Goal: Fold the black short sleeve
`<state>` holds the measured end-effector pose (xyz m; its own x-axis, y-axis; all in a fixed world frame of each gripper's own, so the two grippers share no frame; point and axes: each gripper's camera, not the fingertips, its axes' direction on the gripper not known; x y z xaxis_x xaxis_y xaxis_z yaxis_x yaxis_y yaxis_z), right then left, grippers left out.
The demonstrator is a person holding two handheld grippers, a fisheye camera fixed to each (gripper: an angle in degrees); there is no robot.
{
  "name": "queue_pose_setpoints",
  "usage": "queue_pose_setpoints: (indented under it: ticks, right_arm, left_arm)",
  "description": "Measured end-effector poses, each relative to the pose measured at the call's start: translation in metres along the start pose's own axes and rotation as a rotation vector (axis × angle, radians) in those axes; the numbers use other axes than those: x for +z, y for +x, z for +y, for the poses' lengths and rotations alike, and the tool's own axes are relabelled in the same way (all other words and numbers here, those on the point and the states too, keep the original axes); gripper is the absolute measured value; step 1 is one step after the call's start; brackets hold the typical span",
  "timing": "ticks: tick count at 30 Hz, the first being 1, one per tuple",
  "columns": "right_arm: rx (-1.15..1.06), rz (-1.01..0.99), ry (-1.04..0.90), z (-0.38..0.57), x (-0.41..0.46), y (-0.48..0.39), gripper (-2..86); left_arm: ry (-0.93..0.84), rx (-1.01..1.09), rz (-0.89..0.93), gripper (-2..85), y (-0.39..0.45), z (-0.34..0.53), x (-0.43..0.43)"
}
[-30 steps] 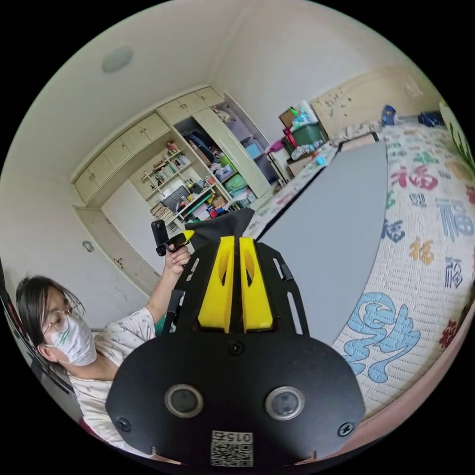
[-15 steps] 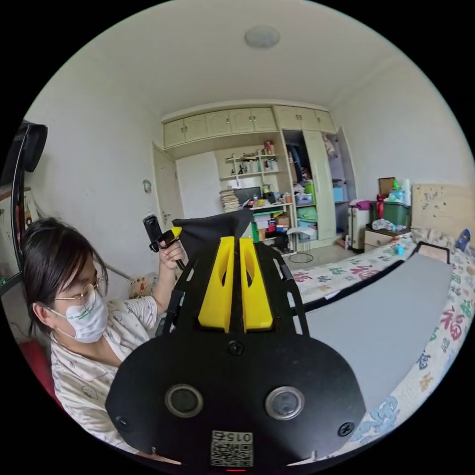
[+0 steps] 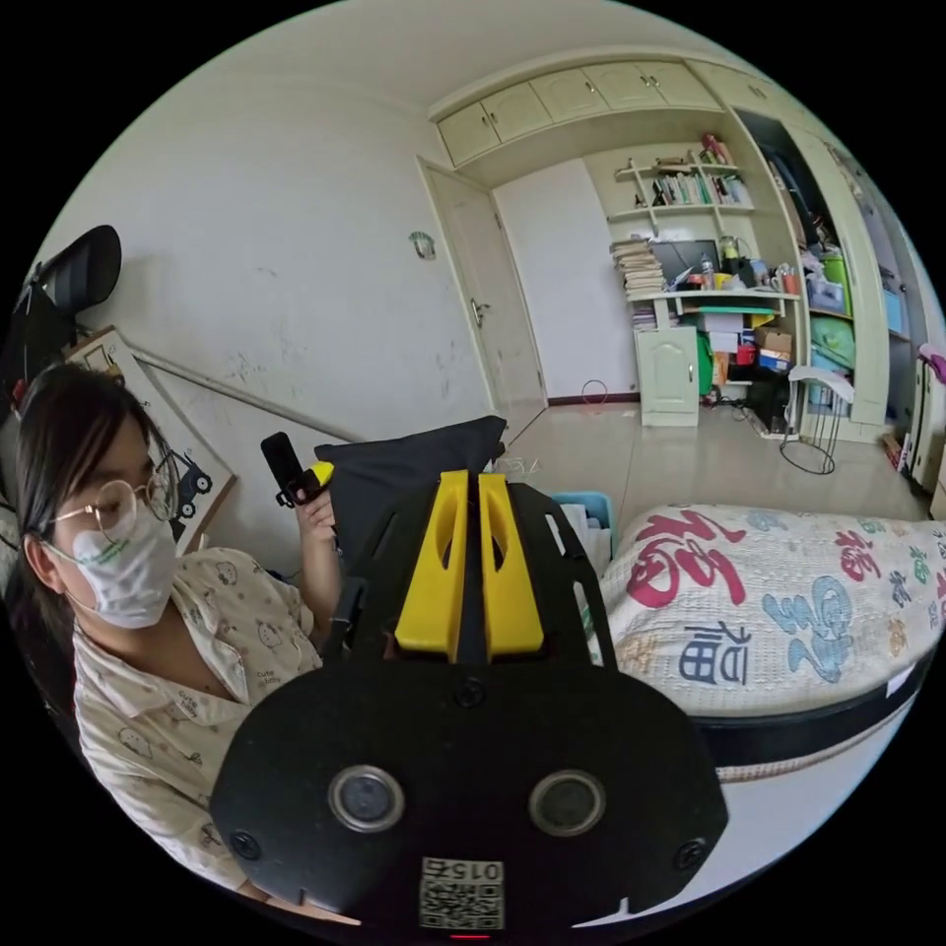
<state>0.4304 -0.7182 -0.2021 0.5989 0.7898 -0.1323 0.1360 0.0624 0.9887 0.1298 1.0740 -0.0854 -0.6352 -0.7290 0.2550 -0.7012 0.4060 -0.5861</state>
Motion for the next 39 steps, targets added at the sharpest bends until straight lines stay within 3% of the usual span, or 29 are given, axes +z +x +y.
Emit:
queue_pose_setpoints:
  ticks: [9,21,24,25,26,28,33,36,39]
  right_arm:
    - [-0.010,-0.051,-0.107,0.048,0.115,0.039,0.4]
    - [-0.025,0.049,-0.191,0.045,0.238,0.089,2.1]
    - [0.109,0.185,-0.150,0.022,0.301,0.125,4.8]
    - [0.142,0.231,-0.113,0.017,0.312,0.133,5.4]
    - [0.173,0.249,-0.080,0.015,0.310,0.137,6.4]
    - [0.141,0.193,-0.038,0.016,0.288,0.133,7.2]
    - [0.023,0.270,0.030,0.041,0.168,0.104,7.2]
    - [-0.050,0.409,0.095,0.065,0.073,0.069,7.2]
    - [-0.131,0.636,0.096,0.088,-0.009,0.020,7.7]
  left_arm:
    - [-0.163,0.056,-0.118,1.3,0.011,0.004,-0.049]
    - [-0.172,-0.222,-0.269,2.8,-0.079,0.027,-0.075]
    - [-0.185,-0.315,-0.482,5.2,-0.120,0.043,-0.070]
    - [-0.187,-0.380,-0.652,6.9,-0.138,0.049,-0.071]
    - [-0.159,-0.435,-0.805,8.8,-0.149,0.054,-0.076]
    - [-0.129,-0.475,-0.886,9.8,-0.148,0.052,-0.081]
    - [-0.147,-0.337,-0.866,8.1,-0.089,0.038,-0.037]
    - [-0.142,-0.216,-0.744,7.6,-0.051,0.026,0.032]
    - [-0.122,-0.106,-0.490,7.5,-0.012,0.006,0.127]
